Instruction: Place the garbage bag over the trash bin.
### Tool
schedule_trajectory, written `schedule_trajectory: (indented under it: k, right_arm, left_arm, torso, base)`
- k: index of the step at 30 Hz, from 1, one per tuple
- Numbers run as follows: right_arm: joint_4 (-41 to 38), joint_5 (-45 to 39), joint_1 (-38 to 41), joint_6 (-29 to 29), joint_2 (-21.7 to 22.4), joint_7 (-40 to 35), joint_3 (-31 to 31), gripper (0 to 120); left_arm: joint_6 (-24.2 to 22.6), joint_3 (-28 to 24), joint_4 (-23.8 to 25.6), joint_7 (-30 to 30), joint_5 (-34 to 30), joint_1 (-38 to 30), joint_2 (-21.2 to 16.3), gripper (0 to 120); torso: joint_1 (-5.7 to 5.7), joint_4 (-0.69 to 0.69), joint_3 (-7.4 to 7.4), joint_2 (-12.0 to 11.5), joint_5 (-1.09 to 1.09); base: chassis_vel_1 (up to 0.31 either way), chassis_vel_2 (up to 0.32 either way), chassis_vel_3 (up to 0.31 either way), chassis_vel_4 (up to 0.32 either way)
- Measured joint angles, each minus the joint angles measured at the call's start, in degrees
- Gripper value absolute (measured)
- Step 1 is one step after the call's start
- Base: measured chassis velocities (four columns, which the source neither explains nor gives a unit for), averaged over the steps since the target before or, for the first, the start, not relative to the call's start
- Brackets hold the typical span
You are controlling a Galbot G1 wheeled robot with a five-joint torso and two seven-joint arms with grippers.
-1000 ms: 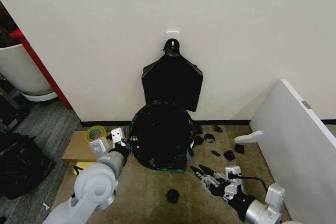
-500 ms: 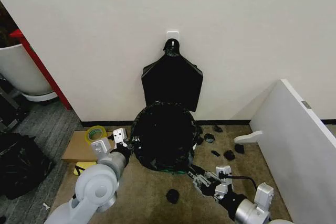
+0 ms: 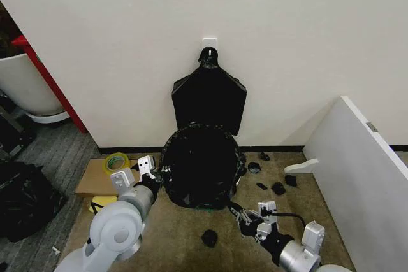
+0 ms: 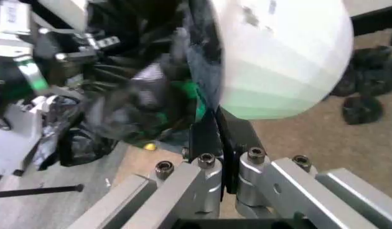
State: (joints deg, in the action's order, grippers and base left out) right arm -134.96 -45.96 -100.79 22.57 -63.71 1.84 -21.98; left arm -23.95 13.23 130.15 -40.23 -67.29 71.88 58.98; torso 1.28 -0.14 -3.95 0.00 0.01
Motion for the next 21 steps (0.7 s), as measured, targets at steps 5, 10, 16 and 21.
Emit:
schedule_trajectory:
  k: [5,10,16,21]
  right_arm:
    - [1.6,0.0,0.0,0.0,0.0,-1.6,-0.7,0]
    - [2.7,-0.3,1.2,0.1,-0.5,-2.5,-0.3,0]
    - [4.2,0.0,3.0,0.5,-1.1,-3.2,1.2,0]
    - [4.2,1.3,2.3,0.3,-0.9,-2.6,1.6,0]
  left_arm:
    - [-0.1,0.1,0.8,-0.4,-1.4,0.0,0.1,0]
    - [-0.8,0.2,1.2,-0.5,-2.2,0.1,0.0,0]
    - [-1.6,0.3,1.8,-1.0,-3.7,0.3,0.1,0]
    - [-1.6,0.3,1.8,-1.7,-4.6,0.4,0.4,0]
  torso:
    - [0.0,0.0,0.0,0.0,0.0]
    - [0.0,0.0,0.0,0.0,0.0]
    - [0.01,0.0,0.0,0.0,0.0]
    - [0.01,0.0,0.0,0.0,0.0]
  base:
    - [0.0,0.0,0.0,0.0]
    - [0.0,0.0,0.0,0.0]
    - [0.0,0.0,0.0,0.0]
    - [0.0,0.0,0.0,0.0]
